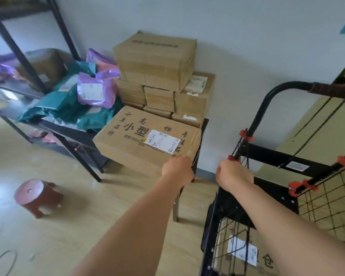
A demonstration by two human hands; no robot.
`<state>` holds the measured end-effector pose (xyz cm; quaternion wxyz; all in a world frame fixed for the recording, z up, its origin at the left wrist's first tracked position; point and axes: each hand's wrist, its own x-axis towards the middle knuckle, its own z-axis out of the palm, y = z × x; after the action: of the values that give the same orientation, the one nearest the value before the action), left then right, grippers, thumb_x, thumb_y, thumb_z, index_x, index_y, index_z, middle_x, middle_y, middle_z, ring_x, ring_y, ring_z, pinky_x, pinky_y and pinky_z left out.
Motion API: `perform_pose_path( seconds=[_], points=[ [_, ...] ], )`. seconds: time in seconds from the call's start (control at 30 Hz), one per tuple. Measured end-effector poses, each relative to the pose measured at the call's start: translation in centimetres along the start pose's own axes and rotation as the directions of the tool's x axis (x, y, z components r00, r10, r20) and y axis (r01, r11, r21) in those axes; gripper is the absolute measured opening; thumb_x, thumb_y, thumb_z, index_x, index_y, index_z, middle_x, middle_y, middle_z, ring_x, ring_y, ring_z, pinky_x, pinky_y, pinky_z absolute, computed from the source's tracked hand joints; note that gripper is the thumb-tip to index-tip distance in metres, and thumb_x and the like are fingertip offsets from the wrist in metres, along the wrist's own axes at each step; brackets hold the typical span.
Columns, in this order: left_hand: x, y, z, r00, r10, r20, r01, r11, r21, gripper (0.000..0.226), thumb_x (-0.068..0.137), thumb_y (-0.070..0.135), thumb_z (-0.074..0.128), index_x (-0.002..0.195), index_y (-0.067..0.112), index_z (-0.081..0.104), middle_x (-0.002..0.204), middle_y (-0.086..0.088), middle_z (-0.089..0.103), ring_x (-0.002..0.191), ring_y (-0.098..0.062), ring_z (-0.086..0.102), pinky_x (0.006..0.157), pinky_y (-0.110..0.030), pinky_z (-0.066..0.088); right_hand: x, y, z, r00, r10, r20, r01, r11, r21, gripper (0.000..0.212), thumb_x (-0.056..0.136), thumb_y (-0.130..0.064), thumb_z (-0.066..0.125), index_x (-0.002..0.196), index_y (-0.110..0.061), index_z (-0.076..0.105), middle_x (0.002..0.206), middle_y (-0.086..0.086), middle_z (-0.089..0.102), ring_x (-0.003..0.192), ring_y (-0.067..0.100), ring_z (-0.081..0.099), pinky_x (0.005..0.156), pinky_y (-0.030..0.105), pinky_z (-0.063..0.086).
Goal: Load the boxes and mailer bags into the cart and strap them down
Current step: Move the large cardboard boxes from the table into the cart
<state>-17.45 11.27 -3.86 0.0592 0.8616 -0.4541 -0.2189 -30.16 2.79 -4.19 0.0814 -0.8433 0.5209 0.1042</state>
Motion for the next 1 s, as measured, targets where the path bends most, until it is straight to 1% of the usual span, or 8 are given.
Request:
perform_pose_path(
  seconds=[0.07, 0.27, 0.37, 0.47, 0.53, 0.7, 0.8, 1.0],
  points=[
    [-0.4, -3.0, -0.9, 1.000, 0.008, -0.010, -0.008, 1.000, -0.004, 0.035, 0.088, 0.009, 0.049, 0.120, 0.019, 0.059, 0.118, -0.003, 0.059, 0.107, -0.023, 0.055, 0.088, -0.039, 0.053, -0.6, -3.0, 0.2, 1.000, 0.005, -0.003, -0.005, 1.000, -0.005, 0.014, 0.091, -0.017, 0.054, 0.077, -0.022, 0.053, 0.072, -0.002, 0.052, 0.060, 0.015, 0.046, 0.048, 0.028, 0.033],
    [-1.8, -10.1, -2.6, 0.998, 0.024, -0.054, -0.024, 1.000, -0.006, 0.036, 0.092, 0.006, 0.043, 0.123, 0.017, 0.058, 0.123, -0.003, 0.057, 0.110, -0.022, 0.055, 0.089, -0.038, 0.053, -2.4, -10.2, 1.3, 1.000, -0.018, -0.010, 0.018, 1.000, -0.009, 0.015, 0.092, -0.018, 0.050, 0.091, -0.023, 0.064, 0.079, -0.003, 0.060, 0.070, 0.016, 0.057, 0.053, 0.027, 0.039],
    [-2.0, -12.5, -3.3, 0.997, 0.017, -0.078, -0.017, 1.000, -0.008, 0.034, 0.094, 0.008, 0.043, 0.122, 0.017, 0.059, 0.121, -0.004, 0.057, 0.109, -0.022, 0.055, 0.086, -0.037, 0.054, -3.1, -12.1, 1.1, 0.999, -0.032, -0.024, 0.032, 0.999, 0.007, 0.017, 0.092, -0.018, 0.047, 0.094, -0.022, 0.064, 0.085, -0.002, 0.063, 0.079, 0.020, 0.061, 0.061, 0.029, 0.046],
    [-1.8, -14.0, -3.6, 0.994, 0.028, -0.110, -0.027, 1.000, 0.005, 0.034, 0.094, 0.010, 0.043, 0.125, 0.017, 0.058, 0.121, -0.004, 0.056, 0.111, -0.023, 0.053, 0.084, -0.036, 0.053, -3.4, -12.9, 0.7, 0.997, -0.051, -0.064, 0.052, 0.998, 0.024, 0.017, 0.094, -0.021, 0.045, 0.091, -0.022, 0.062, 0.081, -0.003, 0.060, 0.079, 0.019, 0.059, 0.059, 0.029, 0.042],
    [-1.5, -14.5, -3.8, 0.989, 0.044, -0.138, -0.042, 0.999, 0.016, 0.036, 0.095, 0.013, 0.043, 0.128, 0.019, 0.056, 0.124, -0.003, 0.055, 0.114, -0.022, 0.051, 0.086, -0.035, 0.051, -3.2, -13.3, 0.5, 0.993, -0.063, -0.096, 0.068, 0.997, 0.040, 0.018, 0.096, -0.026, 0.044, 0.091, -0.022, 0.061, 0.079, -0.004, 0.058, 0.077, 0.017, 0.058, 0.060, 0.029, 0.046],
    [0.2, -15.4, -3.9, 0.972, 0.113, -0.207, -0.104, 0.993, 0.053, 0.040, 0.094, 0.015, 0.047, 0.133, 0.022, 0.051, 0.133, -0.004, 0.050, 0.121, -0.024, 0.046, 0.099, -0.038, 0.044, -2.1, -14.3, 0.5, 0.984, -0.087, -0.155, 0.104, 0.989, 0.102, 0.022, 0.098, -0.031, 0.047, 0.114, -0.021, 0.059, 0.104, -0.002, 0.059, 0.093, 0.017, 0.057, 0.075, 0.036, 0.056],
    [1.7, -15.9, -4.0, 0.964, 0.141, -0.227, -0.128, 0.989, 0.073, 0.045, 0.093, 0.015, 0.048, 0.137, 0.023, 0.047, 0.137, -0.004, 0.047, 0.124, -0.024, 0.045, 0.104, -0.039, 0.041, -0.8, -14.7, 0.6, 0.984, -0.078, -0.161, 0.101, 0.985, 0.137, 0.027, 0.097, -0.028, 0.051, 0.122, -0.021, 0.057, 0.113, -0.001, 0.057, 0.101, 0.018, 0.054, 0.075, 0.034, 0.054],
    [6.5, -16.3, -5.2, 0.965, 0.162, -0.207, -0.142, 0.984, 0.110, 0.048, 0.093, 0.015, 0.049, 0.140, 0.024, 0.043, 0.141, -0.003, 0.043, 0.126, -0.023, 0.043, 0.104, -0.038, 0.040, 3.6, -15.2, 0.4, 0.982, -0.060, -0.176, 0.084, 0.987, 0.134, 0.032, 0.097, -0.031, 0.053, 0.128, -0.023, 0.052, 0.118, 0.000, 0.052, 0.103, 0.016, 0.049, 0.066, 0.027, 0.043]
  ],
)
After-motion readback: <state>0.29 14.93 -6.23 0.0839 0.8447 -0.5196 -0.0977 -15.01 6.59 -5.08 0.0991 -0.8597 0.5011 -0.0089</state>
